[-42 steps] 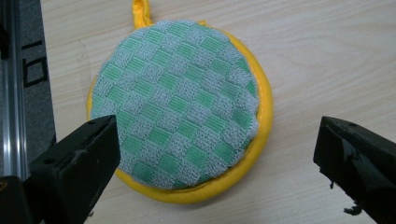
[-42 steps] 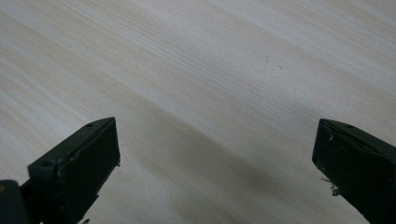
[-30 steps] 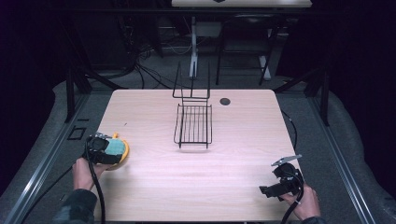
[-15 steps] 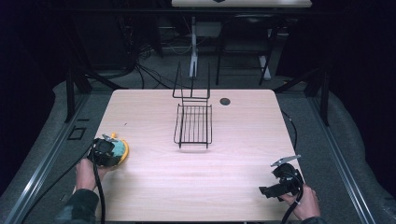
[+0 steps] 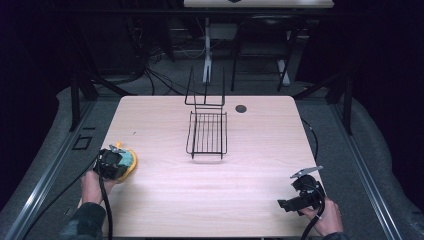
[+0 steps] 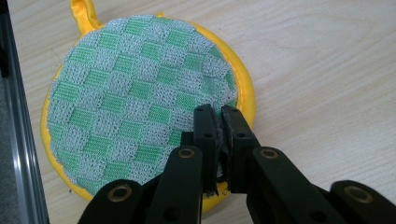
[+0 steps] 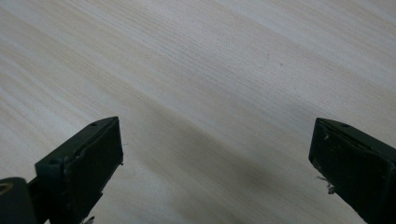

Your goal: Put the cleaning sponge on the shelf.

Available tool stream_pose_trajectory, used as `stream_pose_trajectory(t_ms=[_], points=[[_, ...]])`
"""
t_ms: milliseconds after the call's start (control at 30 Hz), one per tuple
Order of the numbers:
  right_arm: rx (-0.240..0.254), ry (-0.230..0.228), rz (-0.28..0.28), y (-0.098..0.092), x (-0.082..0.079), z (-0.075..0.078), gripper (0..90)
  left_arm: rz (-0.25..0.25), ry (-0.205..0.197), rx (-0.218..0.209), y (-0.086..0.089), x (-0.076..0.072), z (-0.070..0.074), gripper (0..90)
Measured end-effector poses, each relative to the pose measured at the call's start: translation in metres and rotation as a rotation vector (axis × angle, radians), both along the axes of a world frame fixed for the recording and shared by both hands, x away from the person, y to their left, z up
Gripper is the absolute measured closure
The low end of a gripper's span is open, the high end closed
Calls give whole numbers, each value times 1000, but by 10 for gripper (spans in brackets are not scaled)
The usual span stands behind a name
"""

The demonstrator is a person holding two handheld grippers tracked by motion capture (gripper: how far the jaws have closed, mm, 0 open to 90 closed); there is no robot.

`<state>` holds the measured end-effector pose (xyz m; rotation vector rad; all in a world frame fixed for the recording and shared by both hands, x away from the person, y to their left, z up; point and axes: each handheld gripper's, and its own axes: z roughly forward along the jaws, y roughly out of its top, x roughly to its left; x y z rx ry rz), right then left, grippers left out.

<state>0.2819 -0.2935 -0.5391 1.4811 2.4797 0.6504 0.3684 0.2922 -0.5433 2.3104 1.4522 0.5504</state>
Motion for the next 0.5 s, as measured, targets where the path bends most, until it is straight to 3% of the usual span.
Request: stream_pose_trajectory(t_ms=[233,500], points=[[3,-1,-1,0,0,0,22,-15,-13,8,1,-1,2,871],[-1,7,0,-1,1,0,22,-36,-25,72,-1,-3,6,879]])
